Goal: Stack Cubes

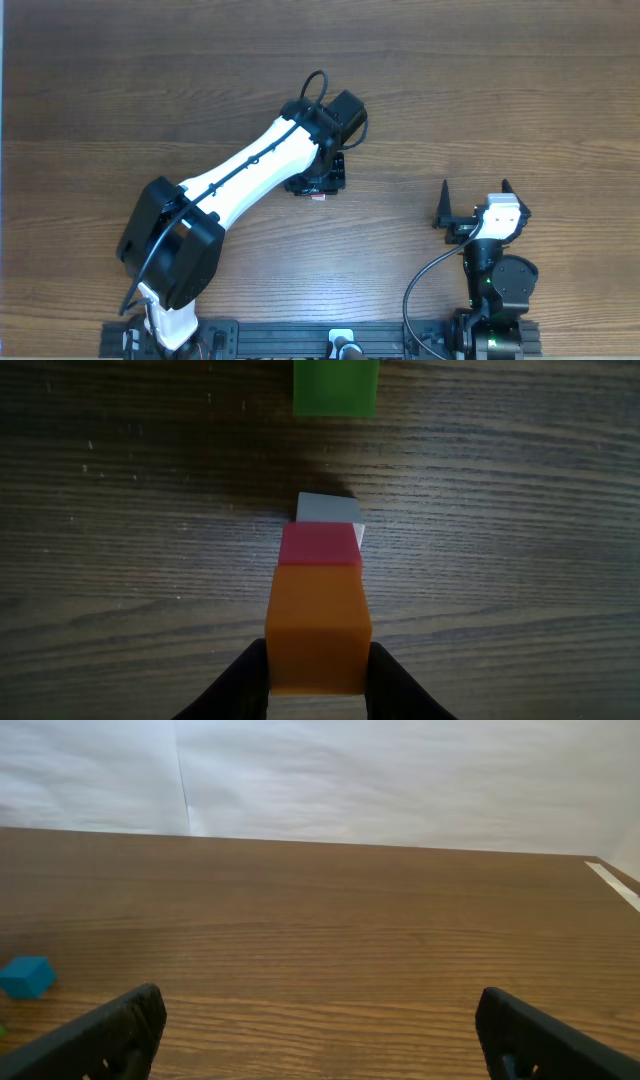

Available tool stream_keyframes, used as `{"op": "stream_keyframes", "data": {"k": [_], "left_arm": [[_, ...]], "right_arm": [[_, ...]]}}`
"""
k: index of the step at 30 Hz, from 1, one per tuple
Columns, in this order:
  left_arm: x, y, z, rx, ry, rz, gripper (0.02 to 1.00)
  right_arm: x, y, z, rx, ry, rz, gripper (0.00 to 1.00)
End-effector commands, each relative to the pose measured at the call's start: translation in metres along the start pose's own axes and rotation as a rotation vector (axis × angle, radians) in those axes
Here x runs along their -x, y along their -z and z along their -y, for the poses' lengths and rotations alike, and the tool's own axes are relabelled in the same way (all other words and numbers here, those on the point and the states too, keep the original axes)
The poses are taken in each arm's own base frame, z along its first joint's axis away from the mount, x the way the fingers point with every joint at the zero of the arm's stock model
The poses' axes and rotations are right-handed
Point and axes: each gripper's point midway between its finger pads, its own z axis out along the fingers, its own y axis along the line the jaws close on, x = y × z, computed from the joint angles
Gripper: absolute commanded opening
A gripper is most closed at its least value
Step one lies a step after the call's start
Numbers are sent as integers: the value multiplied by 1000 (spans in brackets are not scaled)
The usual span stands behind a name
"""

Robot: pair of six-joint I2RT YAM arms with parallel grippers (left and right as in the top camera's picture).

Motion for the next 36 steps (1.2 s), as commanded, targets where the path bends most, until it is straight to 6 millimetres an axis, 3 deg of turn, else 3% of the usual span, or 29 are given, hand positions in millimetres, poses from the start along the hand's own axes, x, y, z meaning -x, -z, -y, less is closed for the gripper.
{"op": "stream_keyframes", "data": {"k": [1, 3, 4, 6, 7, 10, 15, 19, 29, 33, 36], "left_arm": [[6, -3, -1, 11, -4, 6, 334], [6, -3, -1, 11, -4, 6, 391], [6, -3, -1, 12, -4, 6, 487], [7, -3, -2, 15, -4, 10, 575], [8, -3, -2, 18, -3, 13, 715], [10, -2, -5, 29, 0, 23, 996], [20, 7, -15, 19, 24, 48, 993], [33, 32, -27, -4, 14, 119, 998], [77, 132, -119, 92, 144, 474, 1000], [76, 179, -164, 176, 241, 631, 1000], [60, 212, -193, 194, 308, 765, 1000]], "right_arm": [[-1, 0, 2, -11, -6, 1, 993], [-1, 0, 2, -11, -6, 1, 991], [-1, 0, 2, -11, -7, 1, 991], [-1, 0, 2, -11, -6, 1, 991], [-1, 0, 2, -11, -7, 1, 993], [-1, 0, 2, -11, -6, 1, 991], [-1, 0, 2, -11, -6, 1, 993], [-1, 0, 2, -11, -7, 1, 993], [-1, 0, 2, -11, -7, 1, 991], [-1, 0, 2, -11, -6, 1, 993], [-1, 0, 2, -11, -7, 1, 993]]}}
